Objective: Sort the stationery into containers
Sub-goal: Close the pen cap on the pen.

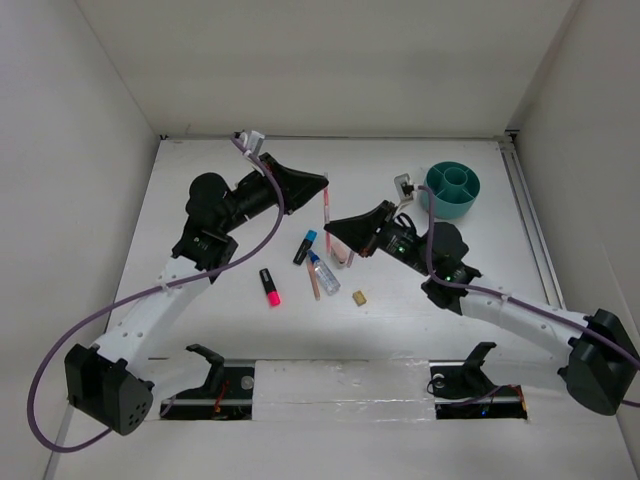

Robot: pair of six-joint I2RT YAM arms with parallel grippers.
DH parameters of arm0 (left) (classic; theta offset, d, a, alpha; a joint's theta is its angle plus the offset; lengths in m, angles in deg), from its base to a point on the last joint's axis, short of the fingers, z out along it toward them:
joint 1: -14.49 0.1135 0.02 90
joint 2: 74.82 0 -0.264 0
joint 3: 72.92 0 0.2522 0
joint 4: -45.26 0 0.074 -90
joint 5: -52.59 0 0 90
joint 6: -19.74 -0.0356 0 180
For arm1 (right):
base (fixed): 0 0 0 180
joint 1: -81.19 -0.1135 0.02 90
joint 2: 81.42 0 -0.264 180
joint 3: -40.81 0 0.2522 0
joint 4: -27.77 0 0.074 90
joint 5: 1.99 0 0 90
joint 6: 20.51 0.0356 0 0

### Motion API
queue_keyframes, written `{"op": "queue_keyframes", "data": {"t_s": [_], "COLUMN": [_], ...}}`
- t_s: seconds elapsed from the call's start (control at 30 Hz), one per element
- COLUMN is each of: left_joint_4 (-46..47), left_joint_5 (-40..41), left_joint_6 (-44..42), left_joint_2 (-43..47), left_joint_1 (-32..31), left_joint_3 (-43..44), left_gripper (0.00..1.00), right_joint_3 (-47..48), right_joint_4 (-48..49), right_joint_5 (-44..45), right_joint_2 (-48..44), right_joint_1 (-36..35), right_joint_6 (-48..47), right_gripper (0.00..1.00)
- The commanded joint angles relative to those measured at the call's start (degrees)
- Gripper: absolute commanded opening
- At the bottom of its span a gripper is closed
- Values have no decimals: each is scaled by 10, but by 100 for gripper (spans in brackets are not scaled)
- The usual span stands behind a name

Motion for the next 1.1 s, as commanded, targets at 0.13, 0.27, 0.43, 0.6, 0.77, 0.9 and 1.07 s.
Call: {"op": "queue_keyframes", "data": {"t_s": [0.13,0.27,0.43,0.6,0.77,0.9,1.07], "left_joint_4": [-10,20,31,-10,-11,-17,-34], "left_joint_5": [1,17,22,28,22,4,-7], "left_joint_6": [13,57,64,32,32,32,26], "left_joint_2": [18,23,23,23,13,1,-25], "left_joint_1": [-1,-1,-1,-1,-1,-1,-1], "left_joint_3": [-16,-43,-48,-22,-22,-10,8], "left_gripper": [0,0,0,0,0,0,0], "right_joint_3": [20,35,40,40,69,80,108], "right_joint_4": [214,209,215,202,150,129,124], "right_joint_5": [-16,5,24,45,67,67,31], "right_joint_2": [10,29,35,22,3,-3,2], "right_joint_1": [-15,-38,-38,-38,-38,-38,3], "right_joint_6": [19,4,-3,-21,-51,-61,-46], "right_gripper": [0,0,0,0,0,0,0]}}
